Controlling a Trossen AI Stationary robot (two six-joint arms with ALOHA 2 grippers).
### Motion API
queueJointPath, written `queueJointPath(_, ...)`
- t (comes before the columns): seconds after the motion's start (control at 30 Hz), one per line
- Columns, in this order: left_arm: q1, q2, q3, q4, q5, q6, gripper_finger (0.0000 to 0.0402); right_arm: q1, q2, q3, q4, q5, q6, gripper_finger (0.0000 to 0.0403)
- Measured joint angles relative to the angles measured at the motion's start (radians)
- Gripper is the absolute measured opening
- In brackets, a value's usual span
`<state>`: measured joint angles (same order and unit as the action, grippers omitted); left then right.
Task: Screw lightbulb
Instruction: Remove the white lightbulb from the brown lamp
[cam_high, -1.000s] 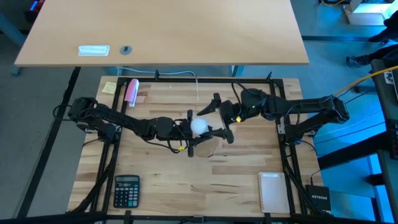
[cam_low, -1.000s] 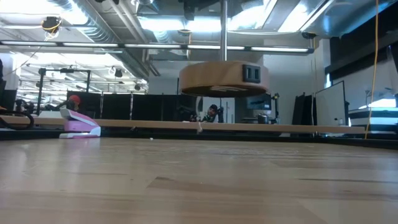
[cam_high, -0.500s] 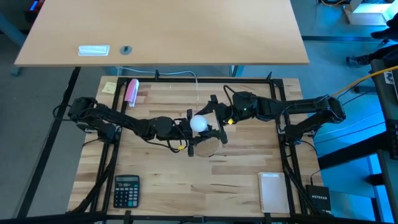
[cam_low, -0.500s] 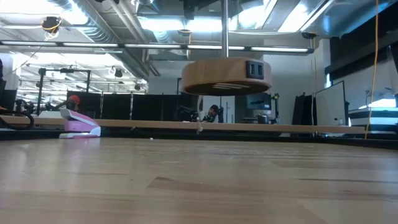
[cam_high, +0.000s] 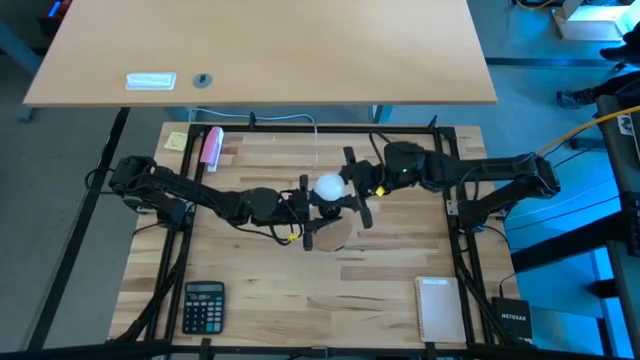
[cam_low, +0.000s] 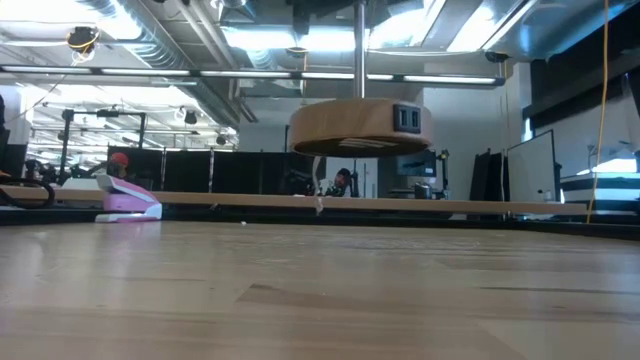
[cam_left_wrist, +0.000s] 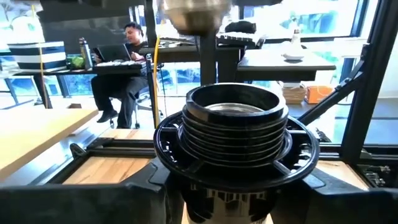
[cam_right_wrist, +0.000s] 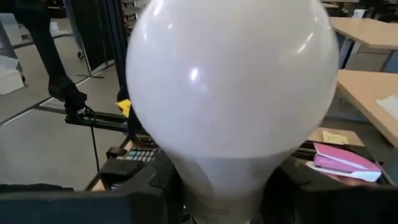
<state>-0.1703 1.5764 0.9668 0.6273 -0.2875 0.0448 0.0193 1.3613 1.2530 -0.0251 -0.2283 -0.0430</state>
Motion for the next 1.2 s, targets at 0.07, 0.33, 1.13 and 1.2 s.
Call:
queueJointPath(0.07, 0.0, 0.0, 0.0, -0.013, -0.01, 0.0, 0.0153, 0.0, -0.007, 0.014, -0.024, 0.0, -0.015, 0.0144)
queueJointPath(0.33, 0.0, 0.0, -0.009, -0.034, -0.139, 0.042, 0.0153, 0.0, -0.084, 0.028, -0.163, 0.046, -0.051, 0.0144)
queueJointPath(1.13, 0.146, 0.001, -0.221, -0.002, -0.136, -0.063, 0.0161, -0.027, -0.115, -0.47, 0.031, 0.239, -0.011, 0.0144)
queueJointPath(1.2, 0.147, 0.002, -0.222, -0.02, -0.143, -0.055, 0.0192, -0.027, -0.115, -0.486, 0.028, 0.253, -0.007, 0.0144)
